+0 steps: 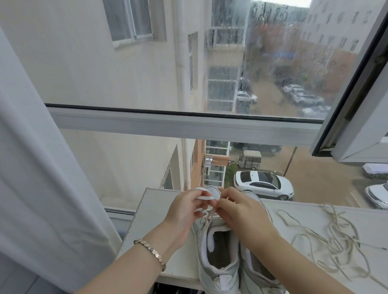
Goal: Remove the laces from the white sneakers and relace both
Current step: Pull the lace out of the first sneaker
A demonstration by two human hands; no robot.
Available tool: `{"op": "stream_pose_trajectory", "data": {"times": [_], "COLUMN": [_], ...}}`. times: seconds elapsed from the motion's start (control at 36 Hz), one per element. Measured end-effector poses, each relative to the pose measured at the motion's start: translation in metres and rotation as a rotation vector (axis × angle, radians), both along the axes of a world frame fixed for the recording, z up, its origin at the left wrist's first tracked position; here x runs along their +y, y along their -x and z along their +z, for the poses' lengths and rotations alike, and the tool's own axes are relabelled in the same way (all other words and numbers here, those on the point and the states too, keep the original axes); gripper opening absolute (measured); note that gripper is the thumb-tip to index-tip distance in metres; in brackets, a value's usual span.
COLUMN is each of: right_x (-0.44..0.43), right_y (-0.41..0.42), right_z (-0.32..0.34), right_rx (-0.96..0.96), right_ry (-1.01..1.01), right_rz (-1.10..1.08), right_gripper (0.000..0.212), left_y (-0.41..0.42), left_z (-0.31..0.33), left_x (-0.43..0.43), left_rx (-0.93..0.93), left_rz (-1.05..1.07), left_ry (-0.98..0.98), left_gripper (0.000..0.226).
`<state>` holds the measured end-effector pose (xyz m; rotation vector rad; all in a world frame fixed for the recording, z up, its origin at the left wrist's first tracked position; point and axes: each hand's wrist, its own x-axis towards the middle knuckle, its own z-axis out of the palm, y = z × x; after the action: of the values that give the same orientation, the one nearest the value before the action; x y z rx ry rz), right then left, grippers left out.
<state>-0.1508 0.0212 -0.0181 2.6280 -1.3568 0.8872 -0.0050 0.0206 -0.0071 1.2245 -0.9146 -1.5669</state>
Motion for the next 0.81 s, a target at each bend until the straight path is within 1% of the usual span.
{"op": "stream_pose_trajectory", "data": {"times": [0.08, 0.14, 0.22, 0.28, 0.33, 0.39, 0.44, 0.5, 0.56, 0.64, 0.72, 0.81], "right_x": [0.000, 0.000, 0.002, 0.003, 0.003, 0.004, 0.004, 0.004, 0.005, 0.003, -0.001, -0.003], "right_y": [0.000, 0.002, 0.003, 0.002, 0.000, 0.000, 0.001, 0.003, 0.005, 0.007, 0.007, 0.010], "right_z": [-0.003, -0.003, 0.001, 0.004, 0.010, 0.017, 0.022, 0.026, 0.027, 0.025, 0.023, 0.020], "right_rx": [-0.007, -0.086, -0.345, -0.468, -0.555, -0.655, -0.742, -0.799, -0.870, -0.996, -1.191, -1.330], "right_ry": [0.065, 0.027, -0.195, -0.341, -0.403, -0.468, -0.515, -0.542, -0.553, -0.546, -0.544, -0.521], "right_rz": [0.012, 0.002, -0.078, -0.103, -0.115, -0.123, -0.128, -0.126, -0.124, -0.163, -0.222, -0.295], "right_gripper": [0.019, 0.018, 0.009, 0.008, 0.012, 0.013, 0.014, 0.016, 0.018, 0.020, 0.027, 0.029], "left_y": [-0.002, -0.001, 0.006, 0.014, 0.019, 0.019, 0.020, 0.021, 0.020, 0.016, 0.011, 0.006], "left_z": [0.000, -0.005, -0.022, -0.034, -0.040, -0.044, -0.047, -0.050, -0.053, -0.056, -0.056, -0.057], "left_x": [0.002, 0.003, 0.007, 0.010, 0.010, 0.009, 0.009, 0.011, 0.012, 0.014, 0.013, 0.011], "left_rx": [0.076, 0.098, -0.056, -0.203, -0.308, -0.320, -0.313, -0.342, -0.398, -0.487, -0.531, -0.546], "left_rz": [0.010, 0.025, -0.041, -0.140, -0.158, -0.106, -0.087, -0.085, -0.084, -0.097, -0.122, -0.128], "left_ry": [0.033, 0.075, 0.118, 0.208, 0.286, 0.308, 0.318, 0.329, 0.358, 0.425, 0.435, 0.423], "left_gripper": [0.032, 0.027, 0.037, 0.030, 0.020, 0.022, 0.033, 0.039, 0.039, 0.031, 0.022, 0.024]}}
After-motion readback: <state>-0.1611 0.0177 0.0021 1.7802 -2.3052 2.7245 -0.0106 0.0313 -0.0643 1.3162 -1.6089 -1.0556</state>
